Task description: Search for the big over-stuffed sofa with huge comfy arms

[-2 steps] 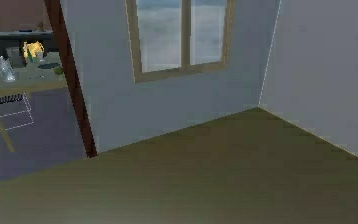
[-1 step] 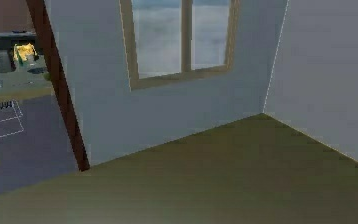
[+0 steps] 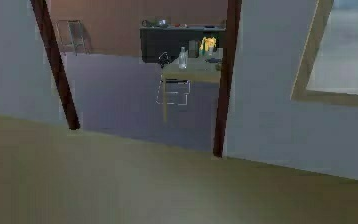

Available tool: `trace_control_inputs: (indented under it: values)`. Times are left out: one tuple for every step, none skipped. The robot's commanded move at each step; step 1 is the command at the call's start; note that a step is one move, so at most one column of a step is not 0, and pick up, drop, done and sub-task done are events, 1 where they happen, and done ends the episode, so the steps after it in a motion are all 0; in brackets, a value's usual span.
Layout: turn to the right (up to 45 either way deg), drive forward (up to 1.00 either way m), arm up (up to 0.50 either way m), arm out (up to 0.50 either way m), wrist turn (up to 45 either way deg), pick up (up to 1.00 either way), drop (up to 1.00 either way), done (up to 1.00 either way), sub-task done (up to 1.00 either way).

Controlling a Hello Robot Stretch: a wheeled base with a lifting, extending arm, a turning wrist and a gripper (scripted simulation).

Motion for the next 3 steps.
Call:
trace_control_inputs:
  values:
    - [-30.0,0.00,0.00,0.00,0.0,0.00,0.00,0.00,0.00]
    - [0.0,0.50,0.00,0.00,0.0,0.00,0.00,0.00,0.00]
    - [-36.0,0.00,0.00,0.00,0.0,0.00,0.00,0.00,0.00]
